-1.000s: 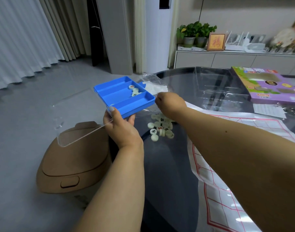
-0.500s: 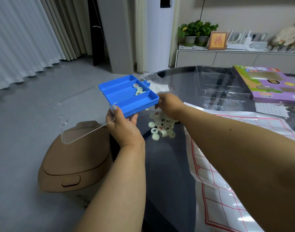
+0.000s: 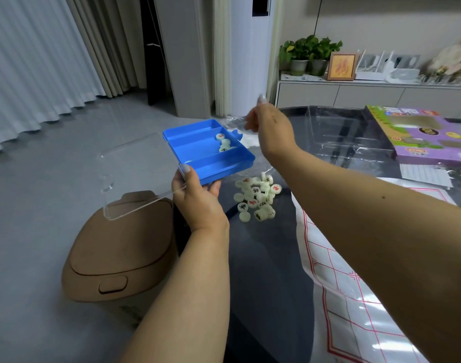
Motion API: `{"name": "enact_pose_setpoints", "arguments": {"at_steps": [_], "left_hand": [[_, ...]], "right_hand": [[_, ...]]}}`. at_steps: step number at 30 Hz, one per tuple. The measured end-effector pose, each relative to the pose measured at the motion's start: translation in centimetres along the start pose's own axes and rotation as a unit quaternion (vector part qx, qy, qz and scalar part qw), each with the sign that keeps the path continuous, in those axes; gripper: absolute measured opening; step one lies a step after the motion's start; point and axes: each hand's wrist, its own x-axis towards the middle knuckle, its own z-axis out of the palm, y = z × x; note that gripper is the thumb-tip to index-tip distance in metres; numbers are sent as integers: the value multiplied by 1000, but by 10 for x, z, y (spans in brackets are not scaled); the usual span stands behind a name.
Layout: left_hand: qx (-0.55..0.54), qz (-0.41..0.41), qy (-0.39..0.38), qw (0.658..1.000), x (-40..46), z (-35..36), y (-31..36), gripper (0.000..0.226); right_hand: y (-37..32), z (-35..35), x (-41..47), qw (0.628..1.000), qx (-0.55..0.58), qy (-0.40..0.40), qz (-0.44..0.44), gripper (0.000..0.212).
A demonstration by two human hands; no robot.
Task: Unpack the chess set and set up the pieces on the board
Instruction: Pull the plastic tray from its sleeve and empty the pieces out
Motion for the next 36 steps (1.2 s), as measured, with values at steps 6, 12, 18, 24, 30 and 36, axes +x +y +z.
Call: {"name": "enact_pose_setpoints", "arguments": {"at_steps": [6,12,18,24,30,36], "left_hand": [[-11,3,-25,1000,-2,0,0,29],[-18,-13,-24,999,-1,0,-1,33],[-21,-19,-40,999,0,1,-1,27],[-26,-30,-39,998,1,1,-1,33],[-19,-33,-55,998,-1,2,-1,34],[-10,-31,-55,998,1,1,-3,35]], "right_hand": [[-1,10,-13,911,-336,-121,-207,78],[-9,8,-20,980,-74,-178,-51,60],[-3,16,-16,889,-373,-217,-151,69],[-15,13,-17,966,-149,-203,-65,61],[-10,16,-11,879,-383,-257,-120,69],[-17,18,-21,947,-137,-287,-32,65]]}}
